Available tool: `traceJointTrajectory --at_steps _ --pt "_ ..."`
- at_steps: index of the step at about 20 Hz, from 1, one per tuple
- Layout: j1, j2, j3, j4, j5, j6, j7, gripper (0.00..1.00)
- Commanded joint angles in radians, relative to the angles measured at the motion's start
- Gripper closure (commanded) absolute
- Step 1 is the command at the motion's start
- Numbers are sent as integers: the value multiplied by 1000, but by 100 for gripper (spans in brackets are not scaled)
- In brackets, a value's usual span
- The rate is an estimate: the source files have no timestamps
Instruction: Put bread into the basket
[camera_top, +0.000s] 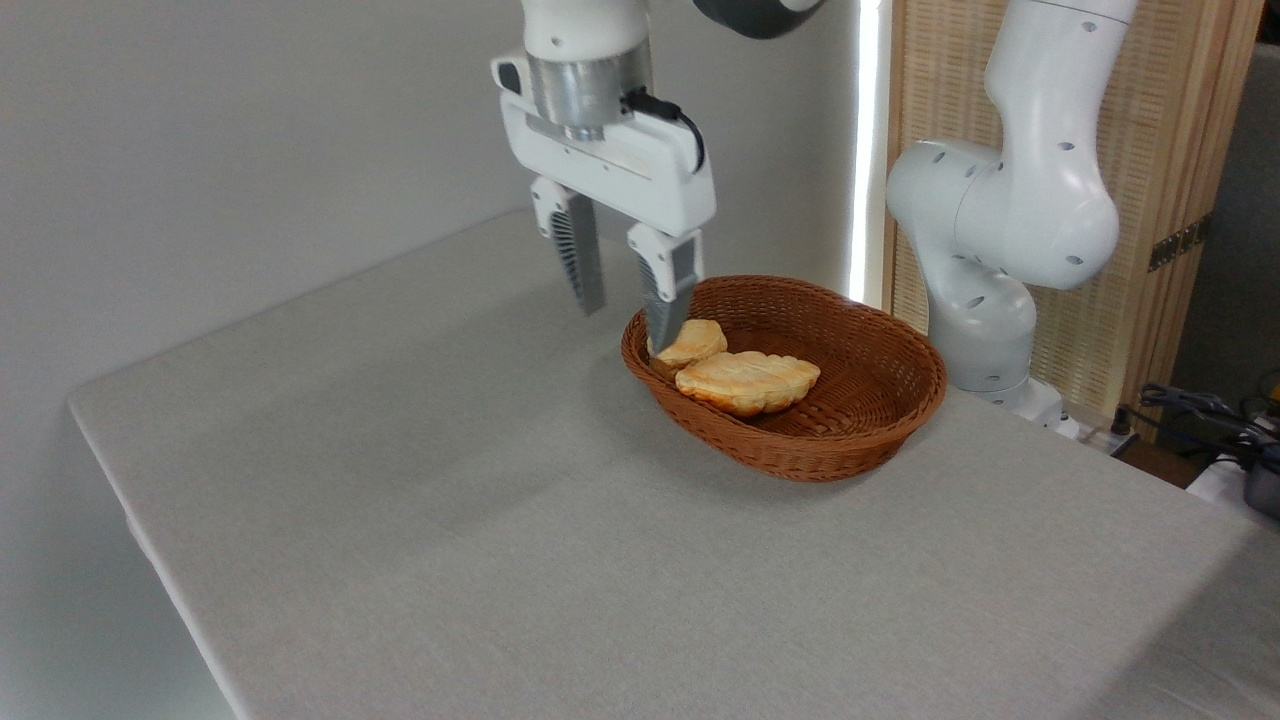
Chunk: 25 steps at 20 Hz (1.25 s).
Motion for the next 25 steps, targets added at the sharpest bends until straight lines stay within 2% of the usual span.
traceJointTrajectory --at_steps 1,6,10,15,25 --pt "-5 107 16 137 -15 42 -1 0" --pt "-2 210 22 258 -23 56 4 0" --pt "-2 282 49 352 -60 56 34 0" --pt "0 293 55 361 -52 50 71 0" --pt "2 302 52 376 -55 55 45 0"
